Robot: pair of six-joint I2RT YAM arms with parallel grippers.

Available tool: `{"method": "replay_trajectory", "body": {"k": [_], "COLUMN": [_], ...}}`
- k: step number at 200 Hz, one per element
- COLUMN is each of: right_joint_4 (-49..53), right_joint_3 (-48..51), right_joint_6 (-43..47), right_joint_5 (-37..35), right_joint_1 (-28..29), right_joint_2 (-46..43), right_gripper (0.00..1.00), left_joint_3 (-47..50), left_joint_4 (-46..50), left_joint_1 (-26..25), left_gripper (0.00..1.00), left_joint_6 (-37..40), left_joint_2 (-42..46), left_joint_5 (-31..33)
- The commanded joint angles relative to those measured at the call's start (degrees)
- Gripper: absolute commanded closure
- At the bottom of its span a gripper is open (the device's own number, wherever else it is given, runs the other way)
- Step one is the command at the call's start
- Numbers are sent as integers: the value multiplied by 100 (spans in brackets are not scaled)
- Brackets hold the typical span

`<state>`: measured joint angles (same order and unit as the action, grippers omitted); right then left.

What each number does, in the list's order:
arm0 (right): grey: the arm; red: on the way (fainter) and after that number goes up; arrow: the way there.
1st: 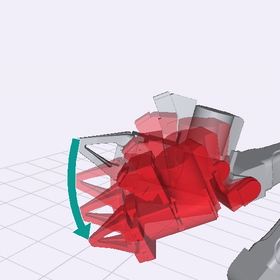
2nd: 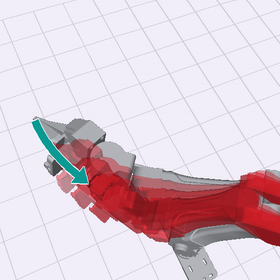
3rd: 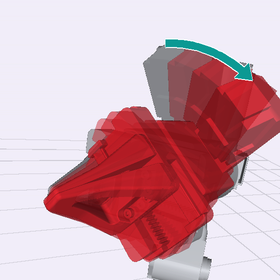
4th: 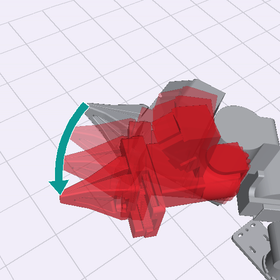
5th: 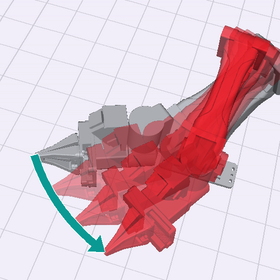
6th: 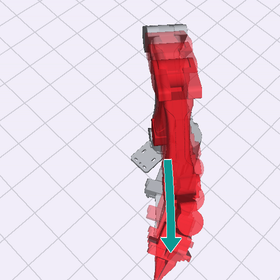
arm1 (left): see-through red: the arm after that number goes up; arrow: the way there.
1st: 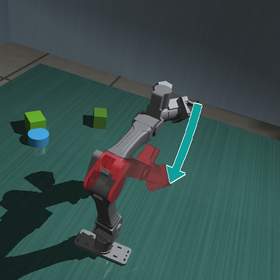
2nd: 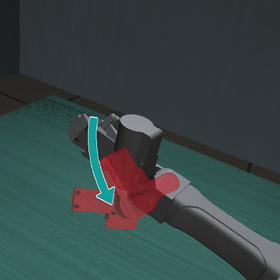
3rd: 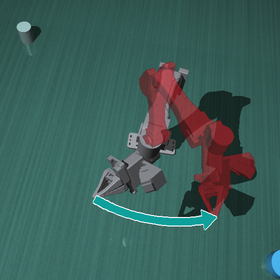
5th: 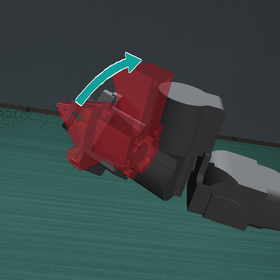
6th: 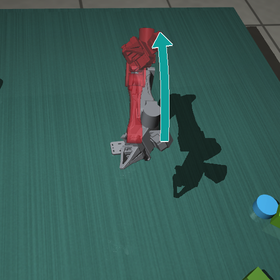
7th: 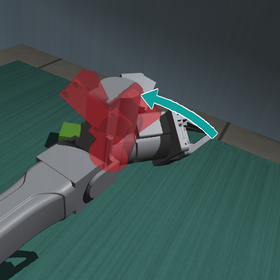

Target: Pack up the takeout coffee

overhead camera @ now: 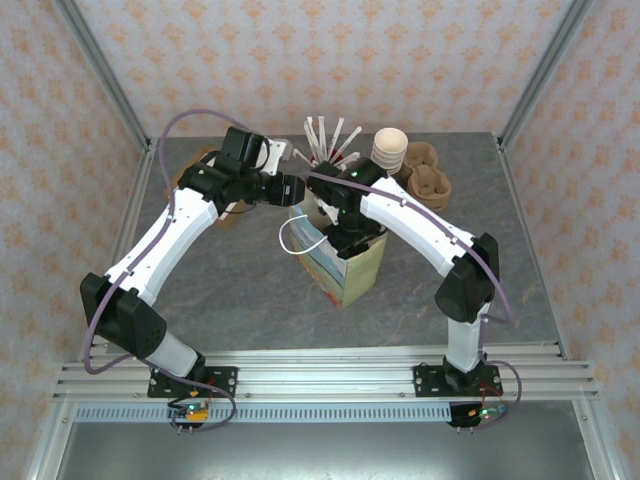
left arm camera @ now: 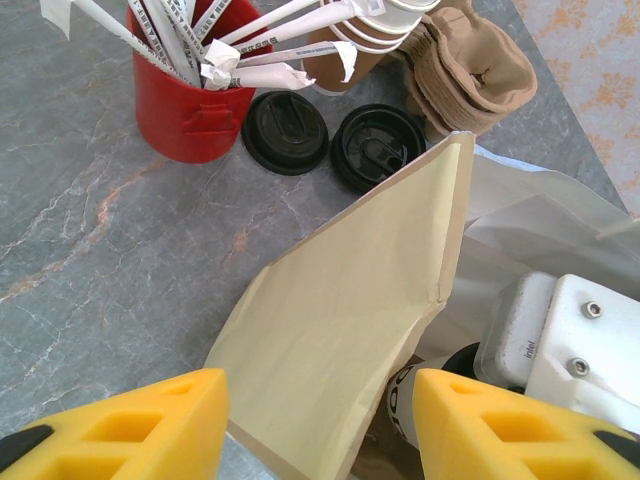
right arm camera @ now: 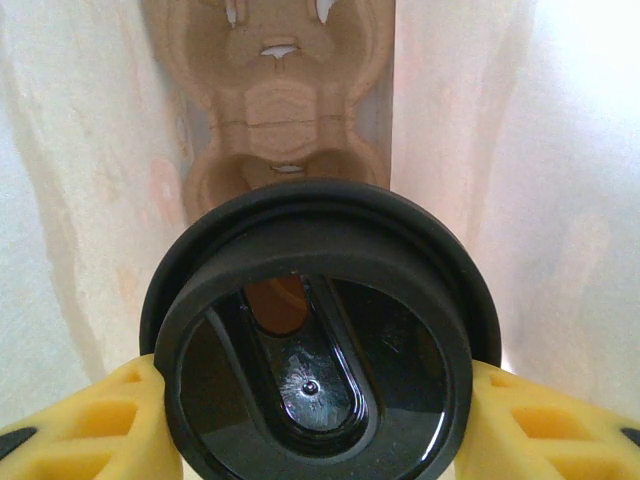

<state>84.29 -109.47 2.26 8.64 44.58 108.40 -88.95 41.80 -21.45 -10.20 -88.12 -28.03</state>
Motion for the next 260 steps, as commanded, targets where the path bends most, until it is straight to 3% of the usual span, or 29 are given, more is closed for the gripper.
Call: {"method": "replay_trajectory", "body": {"k": [1,260], "right_joint_4": [-17,-196], "right_joint_3": [61,369], "right_joint_6": [84,99], "right_joint_5": [-49,227], "right_joint_1": [-21,-63], "right_joint_2": [-32,-104], "right_gripper": [55,56], "left_joint_3": [-110,-53], "left_joint_4": [100,69], "left_joint_1": [-26,-25], "left_gripper": [48,48], "left_joint_6": [53,43], "left_joint_2": [98,110], "left_joint_5": [92,90]}}
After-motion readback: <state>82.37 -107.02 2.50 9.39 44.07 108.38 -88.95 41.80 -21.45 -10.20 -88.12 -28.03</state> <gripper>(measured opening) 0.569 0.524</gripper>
